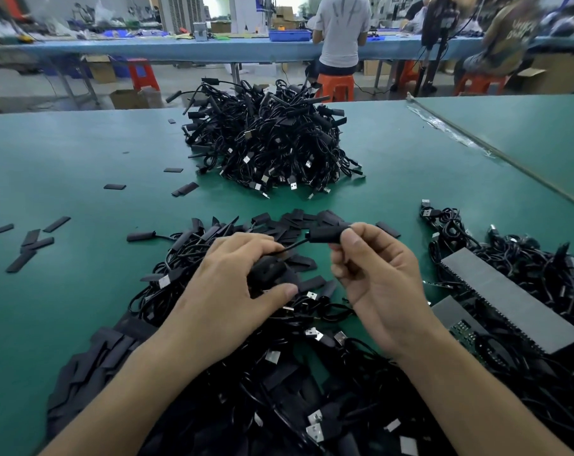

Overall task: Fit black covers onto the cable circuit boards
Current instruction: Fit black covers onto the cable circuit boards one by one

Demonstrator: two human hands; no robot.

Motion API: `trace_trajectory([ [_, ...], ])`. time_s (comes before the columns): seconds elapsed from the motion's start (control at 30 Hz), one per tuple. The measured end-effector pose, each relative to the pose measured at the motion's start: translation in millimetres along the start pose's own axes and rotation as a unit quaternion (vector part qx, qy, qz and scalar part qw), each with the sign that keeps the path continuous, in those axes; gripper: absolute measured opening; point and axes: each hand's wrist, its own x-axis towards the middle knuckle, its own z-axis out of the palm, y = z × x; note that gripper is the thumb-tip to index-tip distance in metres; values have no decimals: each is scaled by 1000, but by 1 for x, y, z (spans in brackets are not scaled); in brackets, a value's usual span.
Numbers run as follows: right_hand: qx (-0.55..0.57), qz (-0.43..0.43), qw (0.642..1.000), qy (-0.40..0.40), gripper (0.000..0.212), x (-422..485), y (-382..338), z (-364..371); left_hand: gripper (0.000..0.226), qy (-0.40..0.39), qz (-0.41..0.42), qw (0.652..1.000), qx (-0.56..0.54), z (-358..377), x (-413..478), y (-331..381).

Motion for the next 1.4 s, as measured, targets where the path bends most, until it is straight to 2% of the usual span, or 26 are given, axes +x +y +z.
trace_trajectory([
  [0.07, 54, 13, 998, 6, 12, 0, -1, 1, 41, 22, 25, 997, 67, -2, -1, 8],
  [0.17, 93, 15, 996, 8, 12, 2, -3, 2, 15, 126, 82, 974, 168, -11, -5, 26],
  [0.23, 91, 11, 996, 6, 12, 2, -5, 0, 17, 179, 83, 956, 216, -21, -8, 36],
  [0.33, 9, -3, 1000, -7, 11, 1, -3, -3, 19, 189, 10, 958, 216, -36, -11, 42],
  [0.4, -146, -24, 989, -1, 9, 0, 1, -5, 33, 145, -51, 961, 229, -40, -11, 39],
  [0.47, -321, -48, 946, -1, 15, 0, 5, -5, 34, 115, -83, 962, 233, -37, -9, 29],
  [0.53, -443, -69, 894, -4, 17, 0, 6, -5, 23, 94, -103, 964, 226, -29, -4, 18],
  [0.63, -541, -106, 834, 5, 10, 2, 1, -6, 15, 76, -132, 961, 232, -15, 0, 0],
  [0.7, -593, -101, 799, 4, 10, 0, -4, -6, 15, 80, -128, 961, 233, -10, 1, -7],
  [0.77, -650, -67, 757, -10, 13, -4, -9, -3, 15, 86, -111, 962, 236, -7, 0, -8],
  [0.87, -739, 0, 673, -39, 18, -12, -15, 0, 29, 62, -74, 958, 270, -4, -1, -2],
  [0.93, -766, 11, 642, -35, 19, -17, -21, 1, 38, 55, -40, 959, 274, -1, -1, 3],
  [1.03, -782, -11, 623, -12, 20, -22, -28, -4, 46, 7, 22, 972, 236, 5, -4, 10],
  [1.13, -817, -30, 576, 15, 23, -25, -34, -11, 63, -89, 8, 962, 257, 14, -6, 9],
  [1.2, -839, -31, 539, 59, 28, -28, -40, -18, 70, -103, -5, 961, 257, 18, -5, 5],
  [1.3, -865, 26, 488, 117, 38, -29, -53, -26, 69, -95, -9, 962, 256, 19, -3, 1],
  [1.4, -865, 88, 476, 131, 40, -29, -59, -26, 64, -88, -11, 960, 265, 21, -1, 0],
])
